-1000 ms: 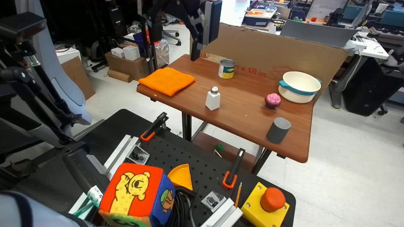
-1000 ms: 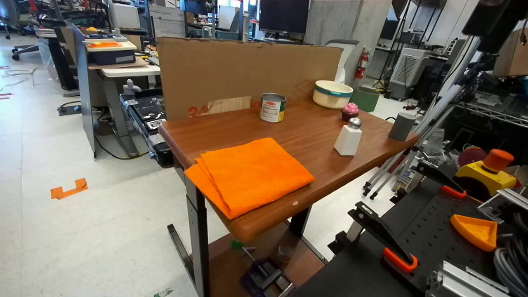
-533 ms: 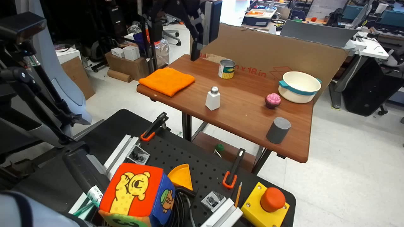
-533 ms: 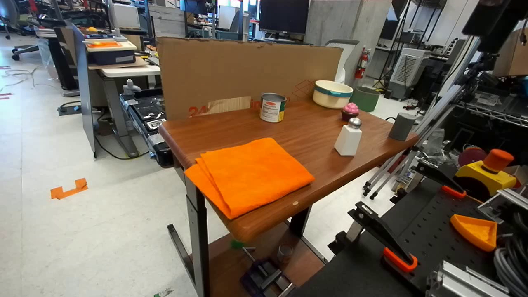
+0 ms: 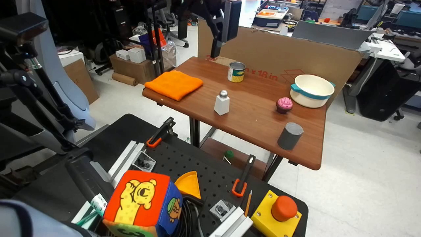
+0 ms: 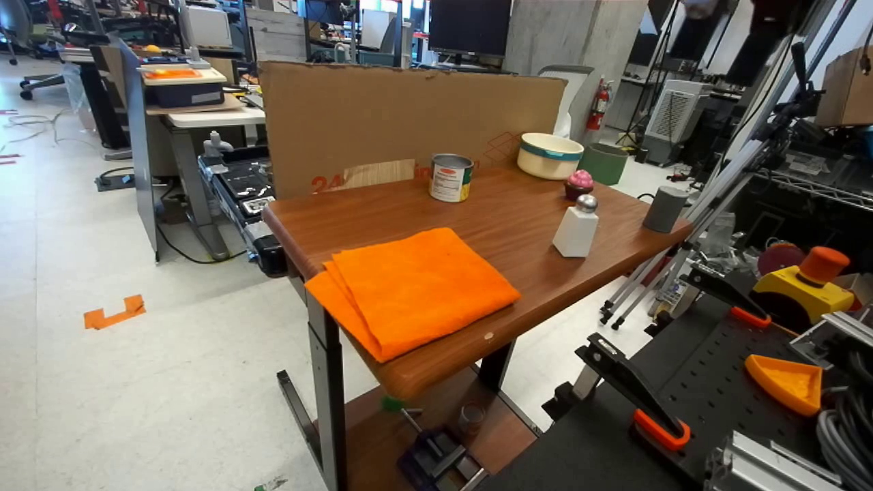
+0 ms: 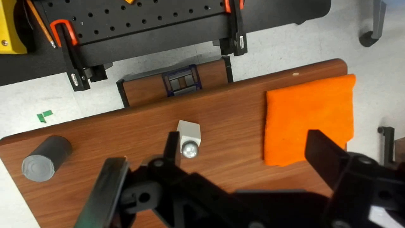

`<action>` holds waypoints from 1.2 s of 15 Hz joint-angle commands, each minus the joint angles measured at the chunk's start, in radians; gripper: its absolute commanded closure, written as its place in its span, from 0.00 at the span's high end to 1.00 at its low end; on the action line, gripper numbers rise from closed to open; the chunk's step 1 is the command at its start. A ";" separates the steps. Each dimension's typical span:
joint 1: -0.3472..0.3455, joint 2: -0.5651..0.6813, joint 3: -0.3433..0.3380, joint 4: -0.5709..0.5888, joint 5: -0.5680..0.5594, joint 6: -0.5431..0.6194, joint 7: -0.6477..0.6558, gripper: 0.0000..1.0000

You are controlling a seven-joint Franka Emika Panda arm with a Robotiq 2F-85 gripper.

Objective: Put the salt shaker inside the pot

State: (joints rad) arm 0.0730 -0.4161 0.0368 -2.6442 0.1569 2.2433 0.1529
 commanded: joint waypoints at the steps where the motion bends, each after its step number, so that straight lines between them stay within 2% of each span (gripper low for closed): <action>1: -0.044 0.216 0.033 0.158 -0.040 0.010 0.111 1.00; 4: -0.059 0.341 0.039 0.256 -0.108 -0.020 0.222 1.00; 9: -0.039 0.503 0.016 0.374 -0.192 -0.065 0.332 1.00; 18: 0.001 0.678 -0.020 0.450 -0.265 -0.046 0.402 1.00</action>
State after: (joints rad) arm 0.0442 0.2060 0.0432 -2.2353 -0.0703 2.2047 0.5188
